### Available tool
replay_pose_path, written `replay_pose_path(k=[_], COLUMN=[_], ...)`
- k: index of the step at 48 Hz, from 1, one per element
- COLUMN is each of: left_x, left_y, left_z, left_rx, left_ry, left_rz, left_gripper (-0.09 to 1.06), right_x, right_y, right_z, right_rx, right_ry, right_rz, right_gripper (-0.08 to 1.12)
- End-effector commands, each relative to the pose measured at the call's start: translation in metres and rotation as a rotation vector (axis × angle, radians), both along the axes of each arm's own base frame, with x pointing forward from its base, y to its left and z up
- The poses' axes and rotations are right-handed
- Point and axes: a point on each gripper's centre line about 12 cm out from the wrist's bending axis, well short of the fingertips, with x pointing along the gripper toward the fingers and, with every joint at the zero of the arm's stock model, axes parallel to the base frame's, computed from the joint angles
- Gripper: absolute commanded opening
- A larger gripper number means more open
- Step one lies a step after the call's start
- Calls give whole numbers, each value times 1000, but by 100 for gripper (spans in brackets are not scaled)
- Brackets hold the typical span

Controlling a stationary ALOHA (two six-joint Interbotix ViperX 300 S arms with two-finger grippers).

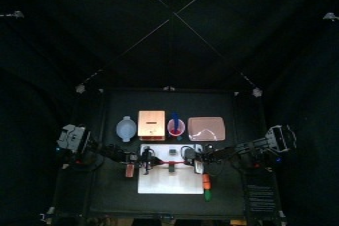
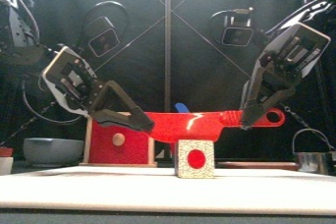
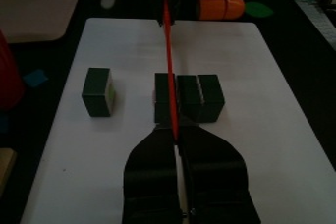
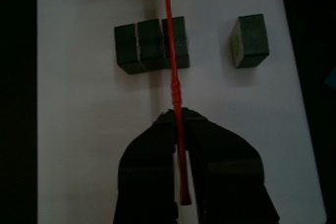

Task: Cut the sushi into 4 pieces with the knife
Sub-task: Cut the sushi into 4 pieces

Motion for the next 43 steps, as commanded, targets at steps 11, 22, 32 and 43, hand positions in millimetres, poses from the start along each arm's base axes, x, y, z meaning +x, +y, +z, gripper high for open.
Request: replay_pose_path(k=[11, 22, 32, 43], left_x=[2, 0, -3, 2], left_y=[-2, 1, 6, 22], left_z=[-13, -28, -55, -45], left_rx=[-3, -3, -3, 18], left_ry=[43, 87, 172, 142], left_rz=[2, 25, 67, 100], left_gripper=[7, 7, 7, 7], right_x=[10, 10, 9, 9], right_y=[4, 4, 1, -10], right_z=[-4, -16, -44, -33], right_rx=[32, 35, 32, 22], right_ry=[-21, 16, 100, 85], right_rz=[-2, -10, -25, -55], right_gripper=[2, 2, 2, 2])
